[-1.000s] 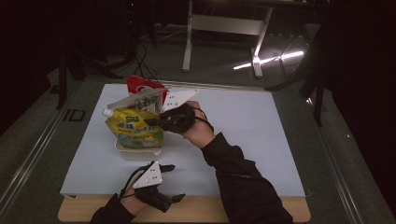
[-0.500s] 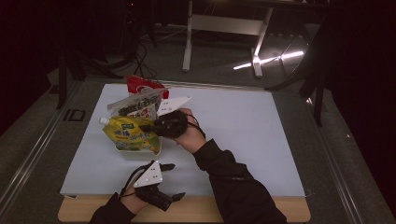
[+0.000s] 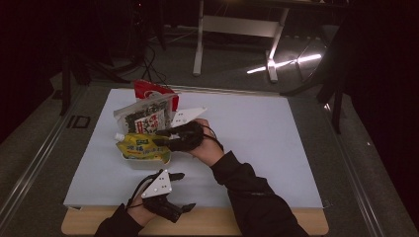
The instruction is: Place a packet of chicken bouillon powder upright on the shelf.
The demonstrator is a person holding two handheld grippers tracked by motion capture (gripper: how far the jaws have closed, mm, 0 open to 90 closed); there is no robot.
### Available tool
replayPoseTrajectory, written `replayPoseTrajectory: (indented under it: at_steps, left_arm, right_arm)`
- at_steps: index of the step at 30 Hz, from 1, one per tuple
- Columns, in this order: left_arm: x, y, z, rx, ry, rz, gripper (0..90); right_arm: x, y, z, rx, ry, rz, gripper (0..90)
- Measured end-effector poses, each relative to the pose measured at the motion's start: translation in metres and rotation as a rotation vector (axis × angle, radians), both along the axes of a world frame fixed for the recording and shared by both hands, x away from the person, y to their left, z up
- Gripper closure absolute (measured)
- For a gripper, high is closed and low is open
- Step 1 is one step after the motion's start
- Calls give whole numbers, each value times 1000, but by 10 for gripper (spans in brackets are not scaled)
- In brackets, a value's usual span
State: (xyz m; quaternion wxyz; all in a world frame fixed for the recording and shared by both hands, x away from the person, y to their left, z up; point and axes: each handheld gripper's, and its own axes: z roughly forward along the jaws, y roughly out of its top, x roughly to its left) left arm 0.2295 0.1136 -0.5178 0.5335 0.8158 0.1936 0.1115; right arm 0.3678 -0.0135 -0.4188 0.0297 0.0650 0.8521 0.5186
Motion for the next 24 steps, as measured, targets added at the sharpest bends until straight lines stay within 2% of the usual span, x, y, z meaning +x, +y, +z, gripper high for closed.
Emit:
replayPoseTrajectory:
  at_steps: [4,7,11,14,18,19,24]
  left_arm:
    - [0,-1,0,3,-3,-2,46]
    - [0,-1,-1,-2,1,-2,45]
    - [1,-2,-1,4,1,-4,45]
    - [0,-2,-1,2,1,-4,46]
    - [1,-2,-1,5,1,-6,45]
    - [1,-2,-1,5,3,-6,46]
    - [1,-3,-2,3,5,-8,45]
  right_arm:
    - [0,-15,0,3,8,-21,515]
    - [0,-24,-2,1,18,-39,474]
    - [-1,-44,-11,-15,46,-73,384]
    - [-4,-57,-18,-28,68,-76,305]
    - [-7,-69,-27,-37,67,-83,236]
    - [-10,-78,-34,-32,72,-90,188]
    - [-13,-93,-47,-7,76,-121,152]
